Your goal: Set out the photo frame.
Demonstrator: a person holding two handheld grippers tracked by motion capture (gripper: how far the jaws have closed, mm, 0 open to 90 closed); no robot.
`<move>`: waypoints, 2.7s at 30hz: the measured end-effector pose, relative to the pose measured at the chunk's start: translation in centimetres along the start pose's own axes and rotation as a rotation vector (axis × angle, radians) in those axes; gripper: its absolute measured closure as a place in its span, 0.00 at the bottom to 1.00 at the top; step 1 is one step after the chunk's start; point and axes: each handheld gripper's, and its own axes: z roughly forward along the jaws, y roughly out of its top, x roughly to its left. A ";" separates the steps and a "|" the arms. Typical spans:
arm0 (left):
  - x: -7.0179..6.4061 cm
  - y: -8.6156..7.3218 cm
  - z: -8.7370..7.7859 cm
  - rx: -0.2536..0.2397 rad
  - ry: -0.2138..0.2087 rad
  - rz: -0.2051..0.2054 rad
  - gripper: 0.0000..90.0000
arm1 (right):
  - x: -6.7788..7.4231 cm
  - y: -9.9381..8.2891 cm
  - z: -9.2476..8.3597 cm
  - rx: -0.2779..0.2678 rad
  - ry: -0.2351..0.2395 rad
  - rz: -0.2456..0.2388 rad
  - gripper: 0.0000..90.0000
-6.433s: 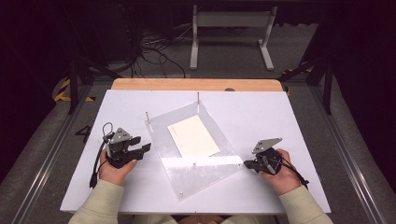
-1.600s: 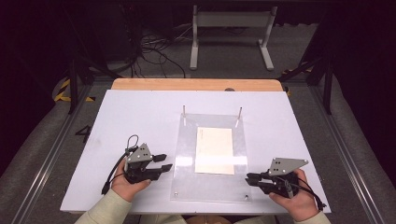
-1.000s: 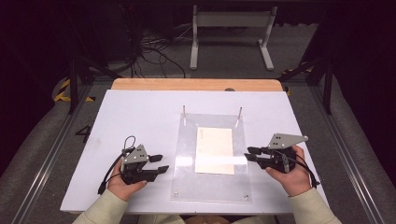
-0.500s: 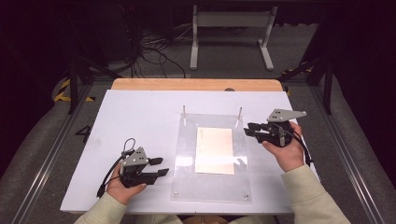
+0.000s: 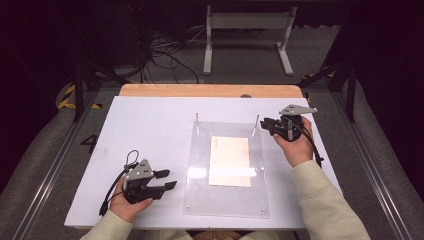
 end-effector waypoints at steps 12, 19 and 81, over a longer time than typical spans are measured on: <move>-0.1 0.1 0.0 -0.001 -0.007 0.000 0.56 | -1.4 0.0 3.7 0.018 -0.072 -0.001 0.79; -0.1 0.1 0.0 -0.001 -0.007 0.001 0.55 | -1.4 0.0 5.3 0.047 -0.108 -0.048 0.91; -3.7 4.1 2.1 -0.192 0.008 0.215 0.34 | -5.7 -0.5 8.6 -0.020 0.028 0.267 0.95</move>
